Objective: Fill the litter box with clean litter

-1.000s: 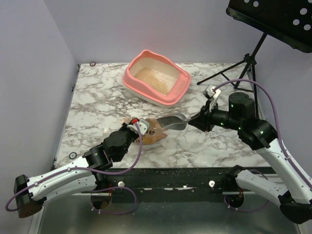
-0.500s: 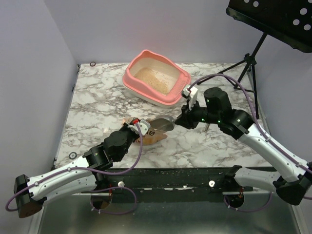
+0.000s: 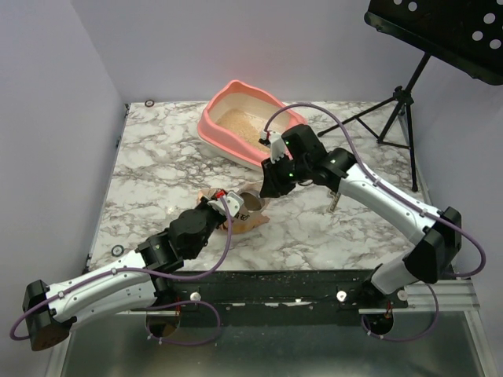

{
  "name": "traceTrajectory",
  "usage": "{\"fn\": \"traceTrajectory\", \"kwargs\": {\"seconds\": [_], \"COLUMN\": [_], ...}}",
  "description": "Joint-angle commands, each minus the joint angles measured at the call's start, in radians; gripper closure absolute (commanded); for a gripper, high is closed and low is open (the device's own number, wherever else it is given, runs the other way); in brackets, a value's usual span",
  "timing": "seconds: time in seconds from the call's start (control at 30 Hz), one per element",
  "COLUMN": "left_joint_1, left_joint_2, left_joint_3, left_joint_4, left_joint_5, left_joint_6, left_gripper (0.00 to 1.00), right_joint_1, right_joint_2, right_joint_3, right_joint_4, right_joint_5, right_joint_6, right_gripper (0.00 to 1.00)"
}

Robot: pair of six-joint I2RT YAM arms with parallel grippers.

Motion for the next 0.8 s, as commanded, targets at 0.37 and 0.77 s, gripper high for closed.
{"fn": "traceTrajectory", "kwargs": {"seconds": [0.37, 0.77], "left_joint_1": [0.004, 0.004], "left_joint_2": [-0.013, -0.007], "left_joint_3": [0.034, 0.033], "left_joint_4": [0.024, 0.017], "left_joint_5": [0.007, -0.005], "left_joint_6": [-0.020, -0.020], "left_gripper": [1.00, 1.00], "right_joint_1": [-0.006, -0.021], "right_joint_2": [0.118, 0.075], "right_joint_3": [-0.162, -0.307], "right_joint_4": [0.174, 0.435], "right_joint_5": [-0.279, -0.373], "right_joint_6": [0.217, 0.442], "right_gripper": [0.99, 0.99]}}
